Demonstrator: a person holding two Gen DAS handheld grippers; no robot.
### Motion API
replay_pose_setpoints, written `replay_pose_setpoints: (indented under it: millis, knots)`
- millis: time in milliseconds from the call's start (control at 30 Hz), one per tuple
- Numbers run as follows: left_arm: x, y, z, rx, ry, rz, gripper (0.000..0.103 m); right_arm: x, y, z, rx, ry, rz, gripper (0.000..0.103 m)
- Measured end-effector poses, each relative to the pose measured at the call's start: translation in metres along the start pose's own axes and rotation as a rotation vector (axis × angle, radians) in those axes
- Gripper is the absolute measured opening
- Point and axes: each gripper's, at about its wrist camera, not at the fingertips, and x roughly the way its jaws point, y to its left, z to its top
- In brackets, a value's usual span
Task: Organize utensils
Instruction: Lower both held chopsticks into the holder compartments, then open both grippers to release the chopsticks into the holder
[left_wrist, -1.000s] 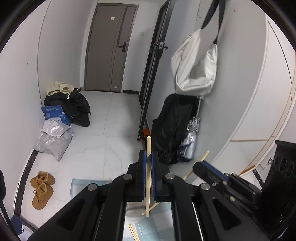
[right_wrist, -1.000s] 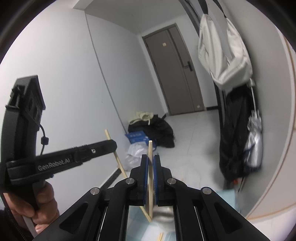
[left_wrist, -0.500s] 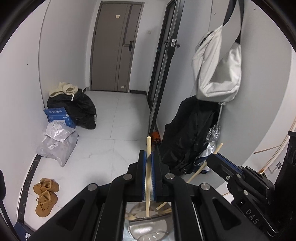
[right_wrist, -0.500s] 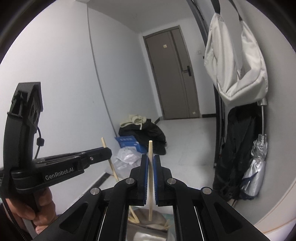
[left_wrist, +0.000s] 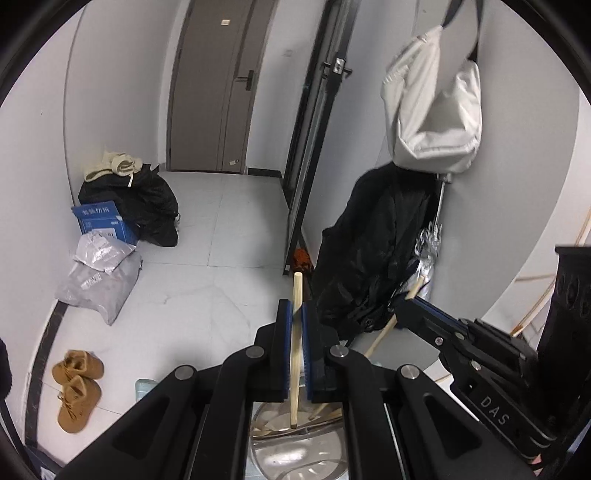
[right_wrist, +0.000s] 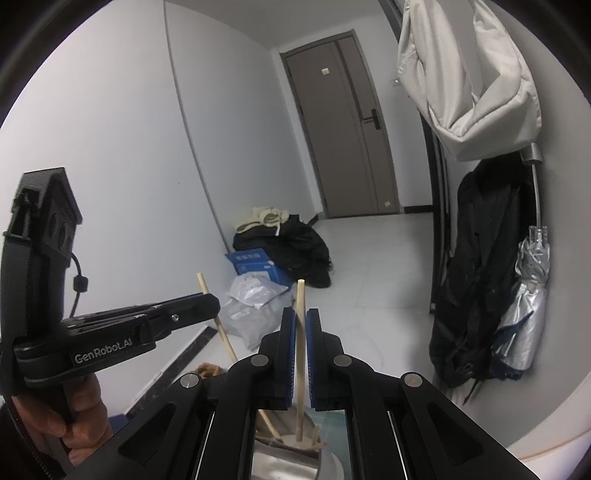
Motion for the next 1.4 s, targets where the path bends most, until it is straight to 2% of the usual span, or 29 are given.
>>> replay_pose_setpoints:
  millis: [333, 567, 733, 867, 967, 1033, 1100, 1167, 1233, 1300, 1400]
  knots:
    - [0.007, 0.003, -0.016, 0.026, 0.039, 0.022, 0.001, 0.007, 0.006, -0.025, -0.027, 0.049, 0.034, 0.005]
    - [0.010, 0.008, -0.027, -0.001, 0.073, 0.009, 0.001, 0.007, 0.009, -0.040, -0.034, 0.074, 0.044, 0.005]
    - [0.008, 0.012, -0.032, -0.022, 0.086, 0.031, 0.002, 0.009, 0.009, -0.050, -0.044, 0.116, 0.047, 0.008]
    - [0.001, 0.014, -0.036, -0.029, 0.096, 0.052, 0.004, -0.001, 0.008, -0.054, -0.024, 0.115, 0.038, 0.010]
    - [-0.008, 0.011, -0.040, -0.019, 0.091, 0.076, 0.019, -0.012, 0.009, -0.057, -0.026, 0.100, 0.027, 0.019]
    - [-0.015, 0.009, -0.042, -0.017, 0.080, 0.086, 0.040, -0.023, 0.009, -0.059, -0.020, 0.085, 0.010, 0.026]
    - [-0.025, 0.005, -0.046, -0.011, 0.057, 0.102, 0.053, -0.035, 0.010, -0.059, -0.011, 0.066, -0.001, 0.033]
    - [-0.034, 0.002, -0.048, -0.004, 0.032, 0.113, 0.056, -0.045, 0.012, -0.059, -0.005, 0.054, -0.009, 0.036]
    - [-0.041, -0.001, -0.051, 0.002, 0.023, 0.131, 0.064, -0.058, 0.014, -0.060, -0.002, 0.035, -0.020, 0.039]
    - [-0.048, -0.004, -0.054, 0.000, 0.016, 0.151, 0.069, -0.069, 0.016, -0.061, -0.003, 0.021, -0.037, 0.046]
    - [-0.059, -0.004, -0.060, -0.020, -0.002, 0.155, 0.070, -0.086, 0.021, -0.064, 0.002, -0.001, -0.052, 0.057]
